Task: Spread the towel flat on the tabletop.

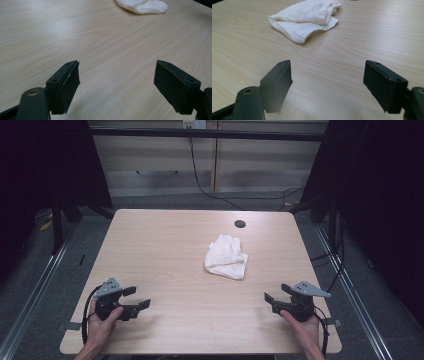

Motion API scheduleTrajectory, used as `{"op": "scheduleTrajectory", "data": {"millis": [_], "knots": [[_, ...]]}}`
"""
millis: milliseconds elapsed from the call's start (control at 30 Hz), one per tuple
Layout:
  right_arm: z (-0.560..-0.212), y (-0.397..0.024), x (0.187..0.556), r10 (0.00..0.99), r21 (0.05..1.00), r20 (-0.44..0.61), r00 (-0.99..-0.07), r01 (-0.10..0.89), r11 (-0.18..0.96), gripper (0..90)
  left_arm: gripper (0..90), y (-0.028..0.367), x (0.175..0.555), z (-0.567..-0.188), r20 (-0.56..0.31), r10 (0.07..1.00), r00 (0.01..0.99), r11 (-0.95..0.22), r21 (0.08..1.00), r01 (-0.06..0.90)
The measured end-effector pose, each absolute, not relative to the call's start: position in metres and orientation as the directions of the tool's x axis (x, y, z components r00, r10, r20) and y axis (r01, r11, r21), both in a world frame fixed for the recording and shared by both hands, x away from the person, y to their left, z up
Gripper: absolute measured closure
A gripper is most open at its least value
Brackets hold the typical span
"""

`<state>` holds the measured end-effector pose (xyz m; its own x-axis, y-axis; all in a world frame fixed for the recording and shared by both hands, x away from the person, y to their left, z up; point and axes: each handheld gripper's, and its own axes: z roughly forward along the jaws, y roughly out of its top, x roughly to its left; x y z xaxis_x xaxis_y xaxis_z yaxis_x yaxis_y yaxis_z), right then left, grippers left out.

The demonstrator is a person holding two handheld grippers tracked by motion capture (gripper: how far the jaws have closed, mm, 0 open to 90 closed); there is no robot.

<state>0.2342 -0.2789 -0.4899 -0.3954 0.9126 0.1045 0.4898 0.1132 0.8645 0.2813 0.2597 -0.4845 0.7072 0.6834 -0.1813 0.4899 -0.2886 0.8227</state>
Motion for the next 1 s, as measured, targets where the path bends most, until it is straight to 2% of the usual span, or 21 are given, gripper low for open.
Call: {"op": "scheduleTrajectory", "data": {"millis": [167,367,433,600,633,833,867,900,1000], "knots": [[-0.486,-0.274,0.231,0.905,0.88,0.106,-0.411,0.463,0.107,21.9,19.2,0.256,0.283,-0.483,-0.166,0.682,0.712,-0.296,0.828,0.477],[-0.487,-0.267,0.235,0.896,0.818,0.135,-0.423,0.558,0.141,26.2,19.2,0.259,0.288,-0.484,-0.191,0.693,0.695,-0.268,0.827,0.494],[-0.486,-0.266,0.235,0.892,0.816,0.148,-0.428,0.563,0.134,26.6,19.2,0.26,0.288,-0.484,-0.19,0.693,0.696,-0.268,0.828,0.493],[-0.478,-0.261,0.24,0.866,0.813,0.153,-0.475,0.558,0.163,34.1,19.2,0.26,0.285,-0.482,-0.182,0.683,0.707,-0.276,0.832,0.481],[-0.476,-0.258,0.242,0.865,0.814,0.141,-0.482,0.554,0.176,38.7,19.2,0.259,0.284,-0.481,-0.184,0.68,0.71,-0.274,0.834,0.479],[-0.469,-0.243,0.258,0.828,0.809,0.146,-0.541,0.547,0.215,42.1,18.8,0.256,0.285,-0.484,-0.177,0.663,0.728,-0.305,0.823,0.479],[-0.468,-0.241,0.262,0.822,0.809,0.146,-0.551,0.545,0.222,45.2,18.8,0.256,0.285,-0.484,-0.177,0.664,0.727,-0.304,0.824,0.478],[-0.467,-0.239,0.272,0.793,0.796,0.188,-0.58,0.563,0.223,50.1,18.8,0.256,0.285,-0.484,-0.175,0.665,0.726,-0.305,0.824,0.478],[-0.468,-0.236,0.28,0.784,0.791,0.189,-0.592,0.565,0.236,49.9,18.8,0.256,0.285,-0.484,-0.178,0.667,0.724,-0.302,0.823,0.481]]}}
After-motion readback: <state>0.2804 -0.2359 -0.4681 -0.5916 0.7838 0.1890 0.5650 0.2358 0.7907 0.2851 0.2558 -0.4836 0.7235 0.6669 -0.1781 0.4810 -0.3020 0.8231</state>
